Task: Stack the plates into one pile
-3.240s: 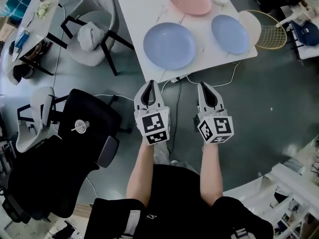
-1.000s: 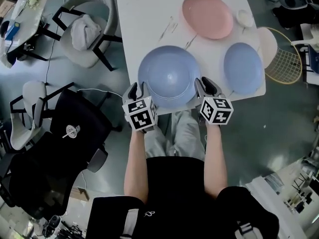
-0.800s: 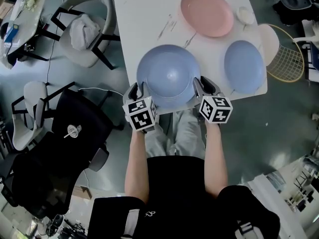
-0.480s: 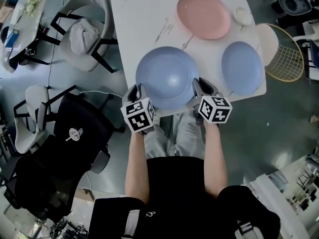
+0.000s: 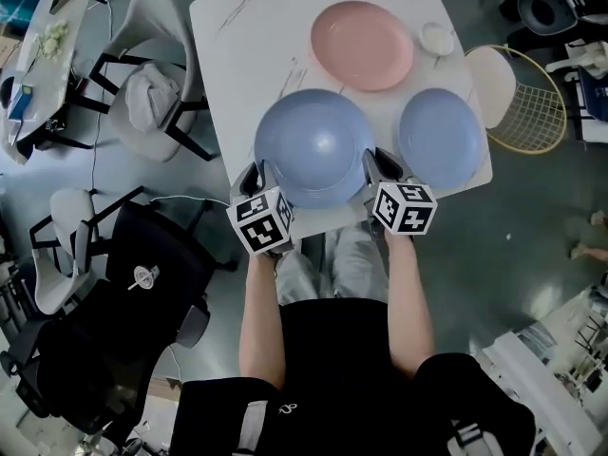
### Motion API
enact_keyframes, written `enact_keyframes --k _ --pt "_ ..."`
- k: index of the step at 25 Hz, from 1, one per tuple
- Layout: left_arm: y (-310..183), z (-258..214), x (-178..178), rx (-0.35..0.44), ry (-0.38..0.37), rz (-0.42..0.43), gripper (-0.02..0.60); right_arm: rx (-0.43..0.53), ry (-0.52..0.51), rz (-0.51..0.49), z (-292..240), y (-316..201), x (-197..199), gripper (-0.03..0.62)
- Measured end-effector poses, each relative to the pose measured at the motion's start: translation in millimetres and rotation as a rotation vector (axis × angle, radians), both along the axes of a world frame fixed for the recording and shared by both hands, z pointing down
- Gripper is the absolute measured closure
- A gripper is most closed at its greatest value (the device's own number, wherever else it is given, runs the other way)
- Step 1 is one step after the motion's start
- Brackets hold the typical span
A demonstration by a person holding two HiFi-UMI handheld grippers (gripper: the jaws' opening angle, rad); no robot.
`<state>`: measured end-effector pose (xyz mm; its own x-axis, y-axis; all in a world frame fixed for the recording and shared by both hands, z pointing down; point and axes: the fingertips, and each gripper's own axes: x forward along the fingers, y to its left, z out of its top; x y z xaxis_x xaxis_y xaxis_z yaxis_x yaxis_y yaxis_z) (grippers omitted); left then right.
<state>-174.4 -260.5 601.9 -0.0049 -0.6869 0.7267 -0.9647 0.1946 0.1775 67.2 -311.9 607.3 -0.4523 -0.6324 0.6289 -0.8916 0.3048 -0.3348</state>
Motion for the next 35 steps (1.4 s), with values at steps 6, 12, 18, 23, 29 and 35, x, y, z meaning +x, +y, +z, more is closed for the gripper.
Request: enact_keyframes --k 6,12,18,23,29,35 --pt "-29.6 -12.3 31.0 0.032 0.006 0.051 0.518 0.023 0.012 0.052 -11.6 -15.6 34.2 0.526" --pt "-63.4 -21.3 81.7 0.061 0.004 0.131 0.523 0.034 0.023 0.155 -18.5 -24.6 87.7 0.526" --pt "-84.6 -27.6 144.6 0.076 0.028 0.219 0.528 0.041 0.035 0.240 -25.0 -26.7 151.6 0.528" --pt "-100.6 -30.4 195.1 0.072 0.036 0.296 0.531 0.047 0.041 0.323 -30.3 -24.2 201.6 0.528" --pt "-112.1 -27.8 241.4 0.060 0.033 0.369 0.531 0.029 0.039 0.394 -22.7 -17.4 245.3 0.530" --pt "-116.5 -17.2 274.6 0.024 -0.008 0.419 0.531 -0.002 0.037 0.439 -12.0 -13.6 277.4 0.531"
